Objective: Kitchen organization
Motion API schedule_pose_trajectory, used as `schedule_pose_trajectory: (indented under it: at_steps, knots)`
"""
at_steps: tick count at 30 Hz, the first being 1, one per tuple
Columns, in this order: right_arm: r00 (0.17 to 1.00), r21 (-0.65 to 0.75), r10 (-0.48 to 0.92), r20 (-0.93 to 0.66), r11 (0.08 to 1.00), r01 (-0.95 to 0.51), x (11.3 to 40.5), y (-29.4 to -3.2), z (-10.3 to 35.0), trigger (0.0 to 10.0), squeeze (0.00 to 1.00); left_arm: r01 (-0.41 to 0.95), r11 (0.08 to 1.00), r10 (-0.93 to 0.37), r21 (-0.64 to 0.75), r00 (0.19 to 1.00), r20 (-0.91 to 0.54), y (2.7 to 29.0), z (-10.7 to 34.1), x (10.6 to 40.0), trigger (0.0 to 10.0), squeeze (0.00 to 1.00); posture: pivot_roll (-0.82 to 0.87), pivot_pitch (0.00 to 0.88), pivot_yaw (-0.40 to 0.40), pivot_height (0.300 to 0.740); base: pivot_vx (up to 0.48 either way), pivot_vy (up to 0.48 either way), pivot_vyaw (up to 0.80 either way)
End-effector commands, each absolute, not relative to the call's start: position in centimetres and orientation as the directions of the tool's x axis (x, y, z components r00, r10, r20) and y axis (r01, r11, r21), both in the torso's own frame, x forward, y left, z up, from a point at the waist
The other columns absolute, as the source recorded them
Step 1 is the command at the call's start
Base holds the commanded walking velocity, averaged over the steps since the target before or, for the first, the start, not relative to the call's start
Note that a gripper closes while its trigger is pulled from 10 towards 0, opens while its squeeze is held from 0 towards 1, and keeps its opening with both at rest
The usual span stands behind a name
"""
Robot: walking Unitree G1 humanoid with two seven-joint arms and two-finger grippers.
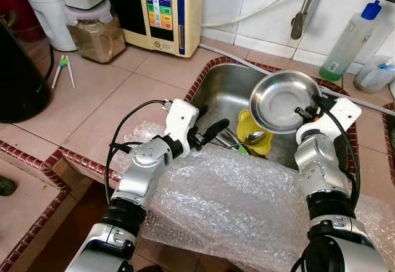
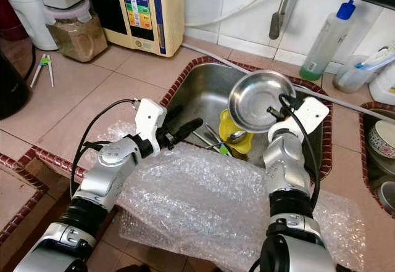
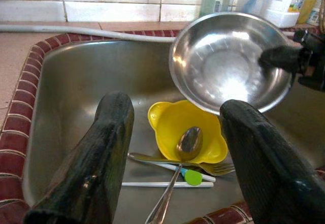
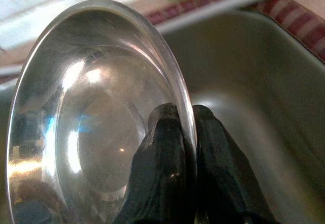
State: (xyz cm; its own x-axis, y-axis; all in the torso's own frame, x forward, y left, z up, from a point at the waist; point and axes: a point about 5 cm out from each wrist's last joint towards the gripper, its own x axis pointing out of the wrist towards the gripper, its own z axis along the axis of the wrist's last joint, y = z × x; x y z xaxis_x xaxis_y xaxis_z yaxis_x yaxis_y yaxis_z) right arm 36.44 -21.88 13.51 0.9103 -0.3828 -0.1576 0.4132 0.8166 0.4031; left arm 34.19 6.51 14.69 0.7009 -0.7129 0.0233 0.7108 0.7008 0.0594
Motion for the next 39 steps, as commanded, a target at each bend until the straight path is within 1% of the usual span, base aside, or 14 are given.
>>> schedule_pose_trajectory:
  at_steps: [1, 2, 10, 19, 22, 23, 24, 25, 28, 31, 34, 37, 39]
  knots:
    - [0.9, 0.406, -0.393, -0.189, 0.803, 0.436, 36.2, -22.3, 12.9, 5.8, 1.0, 0.721, 0.69, -0.722, 0.069, 0.692, -0.005, 6.4, 14.3, 34.2, 10.0, 1.0, -0.02, 0.134, -0.005, 0.74, 0.0, 0.0, 0.0]
    - [0.899, 0.401, -0.393, -0.194, 0.805, 0.438, 36.1, -22.3, 12.8, 10.0, 1.0, 0.72, 0.691, -0.721, 0.072, 0.693, -0.004, 6.5, 14.3, 34.2, 10.0, 1.0, -0.02, 0.134, -0.004, 0.74, 0.0, 0.0, 0.0]
    - [0.894, 0.402, -0.366, -0.258, 0.801, 0.444, 36.1, -21.7, 11.7, 10.0, 1.0, 0.712, 0.697, -0.714, 0.08, 0.7, -0.005, 6.5, 14.5, 34.4, 10.0, 1.0, -0.02, 0.132, -0.005, 0.74, 0.0, 0.0, 0.0]
    - [0.892, 0.404, -0.362, -0.269, 0.799, 0.446, 36.1, -21.8, 11.6, 10.0, 1.0, 0.708, 0.702, -0.709, 0.084, 0.705, -0.014, 6.7, 14.2, 34.3, 10.0, 1.0, -0.01, 0.132, -0.007, 0.74, 0.0, 0.0, 0.0]
    - [0.9, 0.397, -0.337, -0.276, 0.813, 0.426, 36.2, -21.5, 11.4, 10.0, 1.0, 0.701, 0.708, -0.703, 0.083, 0.711, -0.016, 6.9, 14.1, 34.3, 10.0, 1.0, -0.01, 0.131, -0.007, 0.74, 0.0, 0.0, 0.0]
    - [0.905, 0.396, -0.321, -0.279, 0.821, 0.413, 36.2, -21.2, 11.4, 10.0, 1.0, 0.695, 0.714, -0.696, 0.086, 0.718, -0.016, 7.1, 14.0, 34.3, 10.0, 1.0, -0.01, 0.13, -0.008, 0.74, 0.0, 0.0, 0.0]
    - [0.924, 0.405, -0.263, -0.28, 0.84, 0.361, 36.5, -20.4, 11.4, 10.0, 1.0, 0.684, 0.723, -0.687, 0.094, 0.727, -0.008, 7.2, 14.1, 34.3, 10.0, 1.0, -0.01, 0.129, -0.008, 0.74, 0.0, 0.0, 0.0]
    - [0.928, 0.408, -0.247, -0.279, 0.844, 0.347, 36.5, -20.2, 11.4, 10.0, 1.0, 0.682, 0.725, -0.684, 0.096, 0.729, -0.006, 7.3, 14.1, 34.3, 10.0, 1.0, -0.01, 0.129, -0.008, 0.74, 0.0, 0.0, 0.0]
    - [0.955, 0.428, -0.099, -0.281, 0.878, 0.217, 36.8, -18.2, 11.3, 10.0, 1.0, 0.67, 0.735, -0.673, 0.1, 0.739, -0.001, 7.6, 14.1, 34.3, 10.0, 1.0, -0.01, 0.124, -0.01, 0.74, 0.0, 0.0, 0.0]
    - [0.965, 0.429, -0.014, -0.264, 0.894, 0.13, 36.9, -16.9, 11.5, 10.0, 1.0, 0.663, 0.74, -0.667, 0.112, 0.745, -0.005, 7.7, 14.0, 34.3, 10.0, 1.0, -0.01, 0.123, -0.01, 0.74, 0.0, 0.0, 0.0]
    - [0.971, 0.41, 0.009, -0.238, 0.907, 0.093, 37.0, -16.6, 11.9, 10.0, 1.0, 0.659, 0.743, -0.664, 0.116, 0.748, -0.004, 7.7, 14.0, 34.3, 10.0, 1.0, -0.01, 0.12, -0.011, 0.74, 0.0, 0.0, 0.0]
    - [0.987, 0.36, 0.021, -0.157, 0.932, 0.037, 37.2, -16.5, 13.0, 10.0, 1.0, 0.634, 0.763, -0.638, 0.128, 0.77, -0.003, 7.8, 14.0, 34.3, 10.0, 1.0, -0.01, 0.121, -0.013, 0.74, 0.0, 0.0, 0.0]
    - [0.996, 0.269, 0.061, -0.065, 0.962, -0.042, 37.2, -16.2, 14.2, 10.0, 1.0, 0.598, 0.79, -0.606, 0.137, 0.795, 0.022, 8.0, 14.3, 34.5, 10.0, 1.0, -0.01, 0.121, -0.013, 0.74, 0.0, 0.0, 0.0]
